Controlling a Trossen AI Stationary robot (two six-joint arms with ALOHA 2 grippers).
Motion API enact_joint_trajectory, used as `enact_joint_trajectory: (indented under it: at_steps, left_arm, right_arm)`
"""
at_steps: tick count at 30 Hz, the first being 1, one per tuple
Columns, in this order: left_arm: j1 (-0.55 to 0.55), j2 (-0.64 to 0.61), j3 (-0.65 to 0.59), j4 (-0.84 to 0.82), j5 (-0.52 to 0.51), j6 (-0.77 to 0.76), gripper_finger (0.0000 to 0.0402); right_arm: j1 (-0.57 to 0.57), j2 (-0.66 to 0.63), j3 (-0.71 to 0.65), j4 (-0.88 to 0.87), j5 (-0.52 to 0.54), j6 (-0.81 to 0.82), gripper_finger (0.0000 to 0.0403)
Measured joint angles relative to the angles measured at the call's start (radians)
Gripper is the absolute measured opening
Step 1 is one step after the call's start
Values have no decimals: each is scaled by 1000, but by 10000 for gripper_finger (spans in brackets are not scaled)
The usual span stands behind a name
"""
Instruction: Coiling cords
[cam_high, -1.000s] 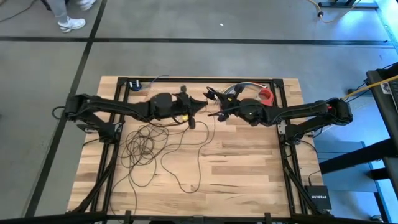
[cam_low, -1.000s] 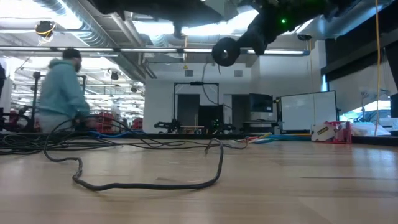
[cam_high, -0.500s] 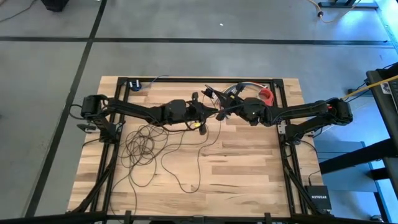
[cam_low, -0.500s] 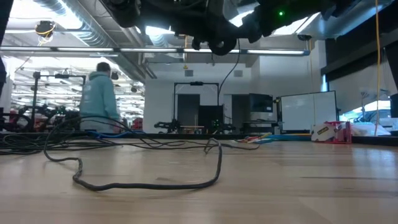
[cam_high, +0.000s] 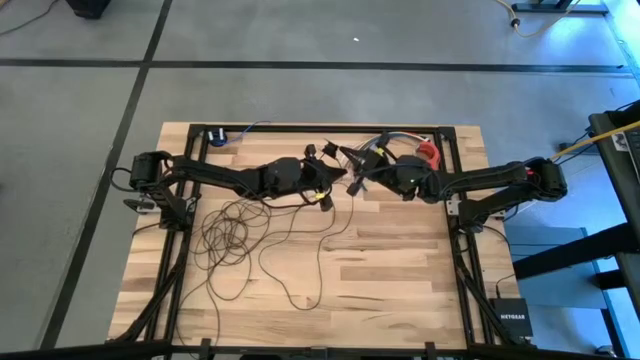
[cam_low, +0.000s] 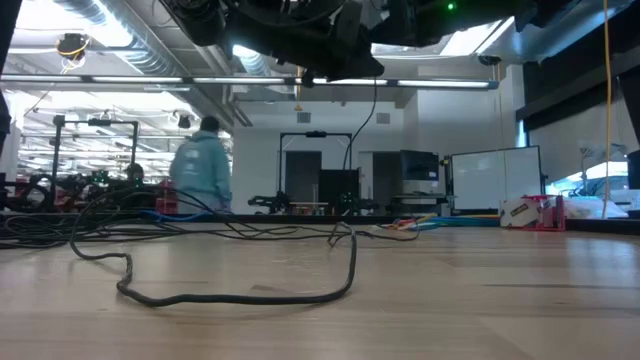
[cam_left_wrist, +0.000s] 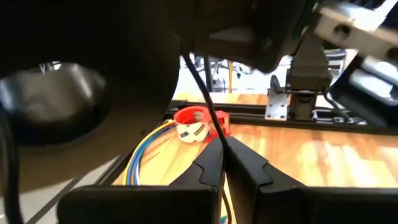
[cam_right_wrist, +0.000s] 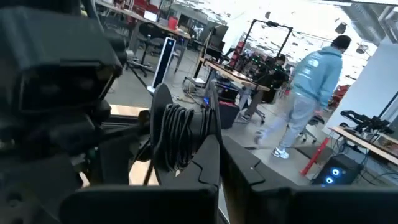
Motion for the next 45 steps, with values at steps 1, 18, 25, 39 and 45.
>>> enact_joint_trajectory:
  at_steps: [1,18,25,39,45]
  left_arm:
    - [3,0,0,-7,-7,4,8]
    - [11,-4,2,-35,-15,58,8]
    - [11,2,-5,-72,-10,51,21]
    - [22,2,-4,-103,-11,35,50]
    - [23,2,-3,-134,-12,65,5]
  right_arm:
    - [0,-4,0,0,0,1,6]
    - [1,-109,-2,-18,0,5,6]
    - [0,-114,3,12,3,9,6]
    - [0,-114,43,-27,-8,4,6]
    - [0,-113,49,-52,-8,-3,6]
